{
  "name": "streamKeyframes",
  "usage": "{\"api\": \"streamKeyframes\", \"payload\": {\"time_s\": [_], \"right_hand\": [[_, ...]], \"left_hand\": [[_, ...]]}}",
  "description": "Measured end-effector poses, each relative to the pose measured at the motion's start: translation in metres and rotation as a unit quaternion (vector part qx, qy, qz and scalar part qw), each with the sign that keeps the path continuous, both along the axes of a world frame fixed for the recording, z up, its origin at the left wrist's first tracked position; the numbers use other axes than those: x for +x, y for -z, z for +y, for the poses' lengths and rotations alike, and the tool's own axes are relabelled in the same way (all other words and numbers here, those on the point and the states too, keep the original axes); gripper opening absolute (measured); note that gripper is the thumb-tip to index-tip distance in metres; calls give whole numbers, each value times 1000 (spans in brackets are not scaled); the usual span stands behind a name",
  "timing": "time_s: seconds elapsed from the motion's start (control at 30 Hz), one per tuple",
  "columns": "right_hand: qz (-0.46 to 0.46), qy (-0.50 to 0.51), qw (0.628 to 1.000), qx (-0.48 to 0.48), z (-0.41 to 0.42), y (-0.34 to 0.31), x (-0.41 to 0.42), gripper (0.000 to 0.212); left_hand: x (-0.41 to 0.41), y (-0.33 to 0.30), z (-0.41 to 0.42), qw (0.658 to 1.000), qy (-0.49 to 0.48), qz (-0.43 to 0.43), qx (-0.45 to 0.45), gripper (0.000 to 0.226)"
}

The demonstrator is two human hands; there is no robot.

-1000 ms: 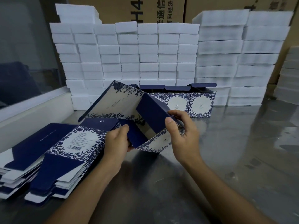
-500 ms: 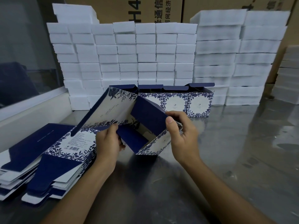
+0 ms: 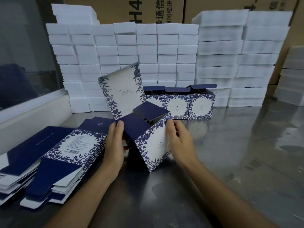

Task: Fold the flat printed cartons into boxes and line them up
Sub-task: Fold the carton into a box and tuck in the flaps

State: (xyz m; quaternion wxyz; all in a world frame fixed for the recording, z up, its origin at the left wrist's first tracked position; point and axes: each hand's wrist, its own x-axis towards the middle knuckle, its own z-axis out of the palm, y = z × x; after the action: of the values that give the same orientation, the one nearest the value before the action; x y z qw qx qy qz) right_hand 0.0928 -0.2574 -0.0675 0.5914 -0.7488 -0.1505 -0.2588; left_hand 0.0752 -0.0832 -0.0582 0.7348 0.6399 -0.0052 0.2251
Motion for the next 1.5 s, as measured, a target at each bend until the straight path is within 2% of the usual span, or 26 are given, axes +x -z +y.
{"api": "streamKeyframes", "payload": {"time_s": [0.17,0.23,0.33,0.4,0.47,0.53,0.67,0.73,0.8,0.87,0.97,1.07,1.13,1.2,1.3,1.37,1.5], "right_hand": [[13,-4,1000,-13,-1,6,3,20],[20,-6,1000,-3,-2,8,3,10],[10,-1,1000,-2,-1,8,2,27],[8,14,1000,-18,1,7,2,20],[16,21,999,-26,4,7,1,10],[25,24,999,-18,7,6,-3,23],[37,8,999,-35,13,2,-11,53],[53,-32,998,-8,14,1,-11,64],[84,-118,988,57,14,4,-9,74],[104,-164,977,91,14,7,-6,67],[99,-156,976,119,11,10,-3,39],[91,-95,987,93,11,8,0,24],[74,-46,994,72,11,5,1,7],[64,-15,995,72,11,3,1,14],[53,23,997,60,8,1,1,25],[63,31,997,41,6,-1,1,23],[78,7,993,85,7,-8,-5,17]], "left_hand": [[3,2,4,1000,6,1,-5,22],[5,2,6,1000,-3,0,-4,33],[6,2,7,1000,-7,6,-17,45],[7,3,8,1000,-9,5,-25,34],[7,5,8,1000,-28,1,4,19],[7,6,7,998,-50,-8,33,18],[5,3,4,997,-60,-43,17,11],[1,-1,4,997,-39,-52,-32,11],[0,-2,7,996,-19,-44,-71,19],[2,-3,9,997,-45,-32,-52,19],[4,-3,10,997,-59,-32,-31,10],[4,-1,12,998,-51,-36,-17,45],[4,0,13,998,-48,-34,-9,59],[4,2,13,998,-44,-35,20,67],[3,5,11,995,-43,-47,77,54],[1,6,7,993,-37,-55,100,50],[0,2,4,995,-44,-64,70,41]]}}
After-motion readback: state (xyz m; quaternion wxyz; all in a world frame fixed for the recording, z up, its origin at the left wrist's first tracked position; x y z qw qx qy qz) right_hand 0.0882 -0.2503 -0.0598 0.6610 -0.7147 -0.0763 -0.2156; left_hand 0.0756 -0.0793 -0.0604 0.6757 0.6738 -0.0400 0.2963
